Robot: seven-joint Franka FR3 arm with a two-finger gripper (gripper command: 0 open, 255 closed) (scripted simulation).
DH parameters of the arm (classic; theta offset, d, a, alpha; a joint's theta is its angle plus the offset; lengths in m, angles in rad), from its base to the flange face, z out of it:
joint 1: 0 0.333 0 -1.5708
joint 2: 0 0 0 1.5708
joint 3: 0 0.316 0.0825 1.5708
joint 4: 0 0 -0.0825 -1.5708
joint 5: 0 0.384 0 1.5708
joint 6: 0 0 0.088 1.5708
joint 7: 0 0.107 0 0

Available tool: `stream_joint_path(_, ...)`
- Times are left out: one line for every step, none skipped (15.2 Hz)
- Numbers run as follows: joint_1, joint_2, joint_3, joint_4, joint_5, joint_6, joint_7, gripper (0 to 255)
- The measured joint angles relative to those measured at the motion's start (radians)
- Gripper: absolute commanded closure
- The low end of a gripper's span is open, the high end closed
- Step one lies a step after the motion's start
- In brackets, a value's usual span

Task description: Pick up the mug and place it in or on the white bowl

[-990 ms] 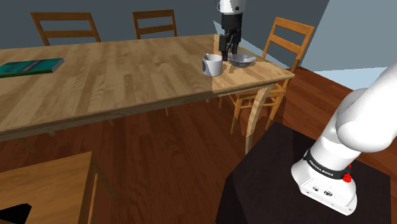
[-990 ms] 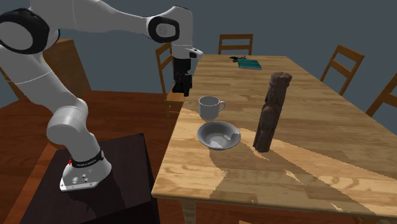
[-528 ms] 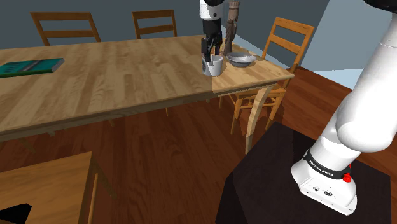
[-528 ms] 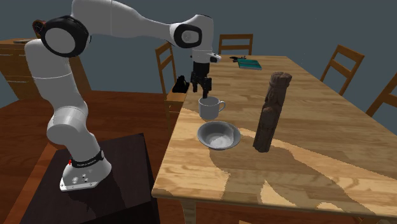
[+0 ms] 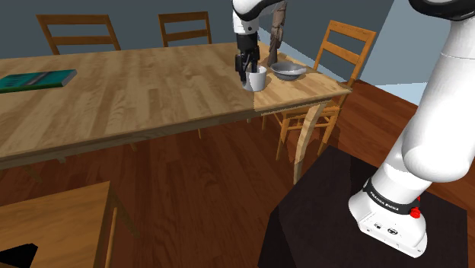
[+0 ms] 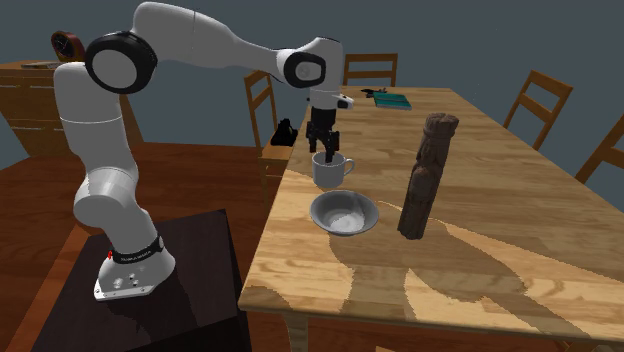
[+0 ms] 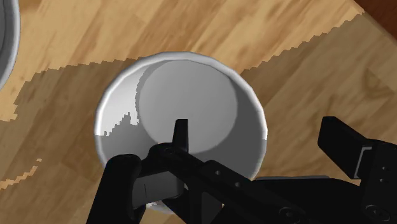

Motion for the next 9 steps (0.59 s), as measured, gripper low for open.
stream_joint_path(0.0,-0.001,0.0,-0.019,0.0,0.018,0.001,0)
stream_joint_path(0.0,0.0,0.0,-0.027,-0.001,0.027,0.002,0)
stream_joint_path(0.0,0.001,0.0,-0.031,-0.001,0.032,0.002,0)
stream_joint_path(-0.001,0.0,0.0,-0.034,-0.001,0.034,0.001,0)
stream_joint_path(-0.001,0.0,-0.001,-0.035,-0.001,0.035,0.001,0)
stream_joint_path(-0.001,0.0,-0.001,-0.036,-0.001,0.036,0.001,0)
stream_joint_path(-0.001,0.0,-0.001,-0.036,-0.001,0.036,0.001,0)
stream_joint_path(-0.001,0.0,-0.001,-0.036,-0.001,0.036,0.001,0)
stream_joint_path(-0.001,0.0,-0.001,-0.036,-0.001,0.036,0.001,255)
